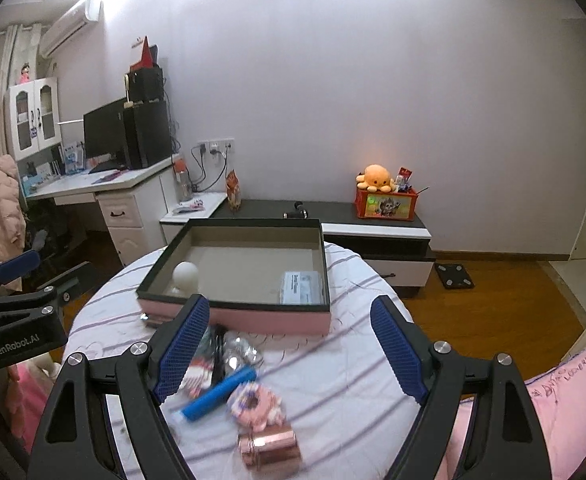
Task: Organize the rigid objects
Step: 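Move both grippers back toward the remaining items on the table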
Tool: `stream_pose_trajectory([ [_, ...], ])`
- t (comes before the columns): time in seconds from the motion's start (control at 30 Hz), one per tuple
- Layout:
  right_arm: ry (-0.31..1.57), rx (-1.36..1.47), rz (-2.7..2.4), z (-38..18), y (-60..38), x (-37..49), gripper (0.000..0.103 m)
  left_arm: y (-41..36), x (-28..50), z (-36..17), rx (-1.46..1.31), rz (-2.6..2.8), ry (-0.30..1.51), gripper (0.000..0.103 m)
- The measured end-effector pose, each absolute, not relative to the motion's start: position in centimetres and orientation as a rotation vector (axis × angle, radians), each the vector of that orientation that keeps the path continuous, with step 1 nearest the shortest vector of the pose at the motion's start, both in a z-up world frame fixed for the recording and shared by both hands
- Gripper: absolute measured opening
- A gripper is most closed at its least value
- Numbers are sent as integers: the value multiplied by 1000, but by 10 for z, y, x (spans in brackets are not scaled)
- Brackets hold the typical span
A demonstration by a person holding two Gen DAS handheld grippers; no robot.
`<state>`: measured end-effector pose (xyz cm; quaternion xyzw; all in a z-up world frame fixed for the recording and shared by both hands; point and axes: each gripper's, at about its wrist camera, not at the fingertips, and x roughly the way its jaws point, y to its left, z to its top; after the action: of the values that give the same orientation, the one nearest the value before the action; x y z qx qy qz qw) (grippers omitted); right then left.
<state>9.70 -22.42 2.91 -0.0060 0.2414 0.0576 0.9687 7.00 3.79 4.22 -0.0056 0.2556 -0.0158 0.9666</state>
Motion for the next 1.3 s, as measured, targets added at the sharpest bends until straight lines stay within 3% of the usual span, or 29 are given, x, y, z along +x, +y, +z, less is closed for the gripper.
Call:
stream_pose_trajectory([
  [0.33,459,0,96,24,-230,39,85,29,16,45,-2,-49,466,103],
  [0.77,456,-8,94,22,-229,28,85,27,14,41,4,-28,469,103],
  [1.3,768,-76,81,-60,-218,71,86,24,48,-38,48,-20,711,103],
])
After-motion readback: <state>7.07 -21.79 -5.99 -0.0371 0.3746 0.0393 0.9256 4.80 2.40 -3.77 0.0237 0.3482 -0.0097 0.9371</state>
